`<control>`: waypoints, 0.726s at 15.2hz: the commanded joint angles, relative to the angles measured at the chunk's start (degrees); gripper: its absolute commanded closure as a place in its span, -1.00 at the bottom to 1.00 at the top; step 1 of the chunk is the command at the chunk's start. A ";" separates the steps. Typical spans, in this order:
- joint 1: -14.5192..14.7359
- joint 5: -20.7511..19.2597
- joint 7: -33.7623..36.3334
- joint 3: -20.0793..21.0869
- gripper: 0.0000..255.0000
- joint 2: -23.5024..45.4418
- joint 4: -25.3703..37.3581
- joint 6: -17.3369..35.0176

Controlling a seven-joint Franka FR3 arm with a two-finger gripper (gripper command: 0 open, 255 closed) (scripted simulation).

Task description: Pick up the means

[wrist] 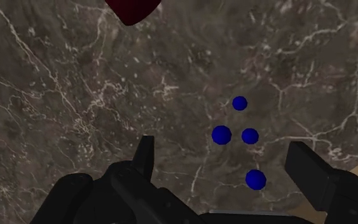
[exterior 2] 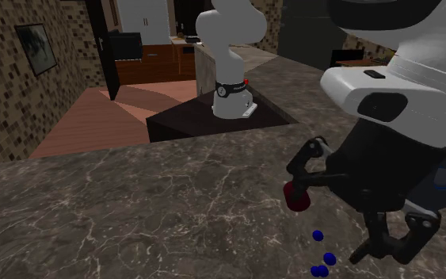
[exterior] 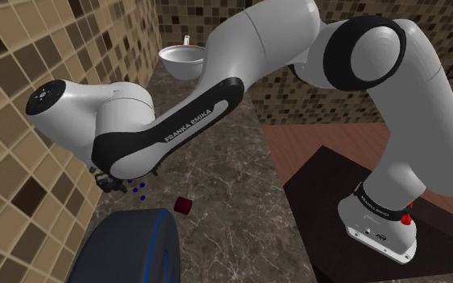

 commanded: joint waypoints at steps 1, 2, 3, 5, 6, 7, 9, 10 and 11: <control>-0.03 -0.30 0.38 -0.20 -1.00 0.51 -0.52 0.95; 0.01 -0.47 0.56 -0.33 -1.00 0.88 -0.67 1.42; 0.03 -0.57 0.67 -0.39 -1.00 1.09 -0.76 1.69; -0.01 -0.58 0.66 -0.40 1.00 1.07 -0.82 1.73; 0.01 -0.58 0.67 -0.40 1.00 1.07 -0.81 1.71; 0.02 -0.58 0.67 -0.40 1.00 1.09 -0.79 1.72; 0.02 -0.59 0.66 -0.41 1.00 1.12 -0.76 1.72; 0.03 -0.59 0.66 -0.41 1.00 1.12 -0.74 1.71; 0.03 -0.59 0.66 -0.41 1.00 1.13 -0.73 1.70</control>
